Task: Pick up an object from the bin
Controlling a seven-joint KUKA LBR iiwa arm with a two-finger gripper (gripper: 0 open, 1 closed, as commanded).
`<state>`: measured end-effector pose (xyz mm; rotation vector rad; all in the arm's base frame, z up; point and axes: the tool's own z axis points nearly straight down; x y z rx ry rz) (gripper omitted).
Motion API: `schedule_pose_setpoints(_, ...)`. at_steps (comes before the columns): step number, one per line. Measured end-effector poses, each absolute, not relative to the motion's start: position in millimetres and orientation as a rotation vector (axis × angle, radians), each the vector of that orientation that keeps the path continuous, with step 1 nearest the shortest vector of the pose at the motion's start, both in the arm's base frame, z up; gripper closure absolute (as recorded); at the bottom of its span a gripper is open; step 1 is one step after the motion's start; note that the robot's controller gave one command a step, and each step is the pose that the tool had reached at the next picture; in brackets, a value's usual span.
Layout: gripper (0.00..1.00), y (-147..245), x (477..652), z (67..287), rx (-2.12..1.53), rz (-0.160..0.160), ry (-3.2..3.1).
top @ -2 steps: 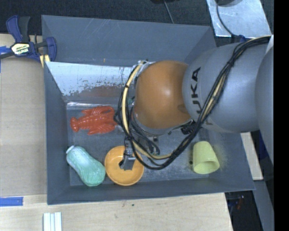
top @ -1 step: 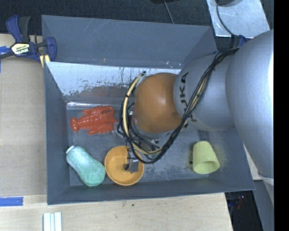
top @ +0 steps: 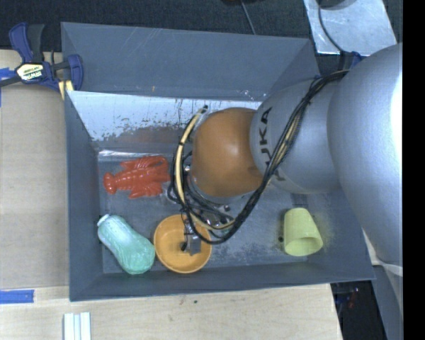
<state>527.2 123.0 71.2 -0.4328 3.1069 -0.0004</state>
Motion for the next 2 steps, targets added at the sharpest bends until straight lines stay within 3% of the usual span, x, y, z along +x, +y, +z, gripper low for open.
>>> schedule_pose_setpoints(1, 0.0, 146.7, 504.0, 70.9, 0.136, 0.003, 3.137)
schedule_pose_setpoints(2, 0.0, 123.1, 527.7, 72.1, -0.398, 0.001, 3.106)
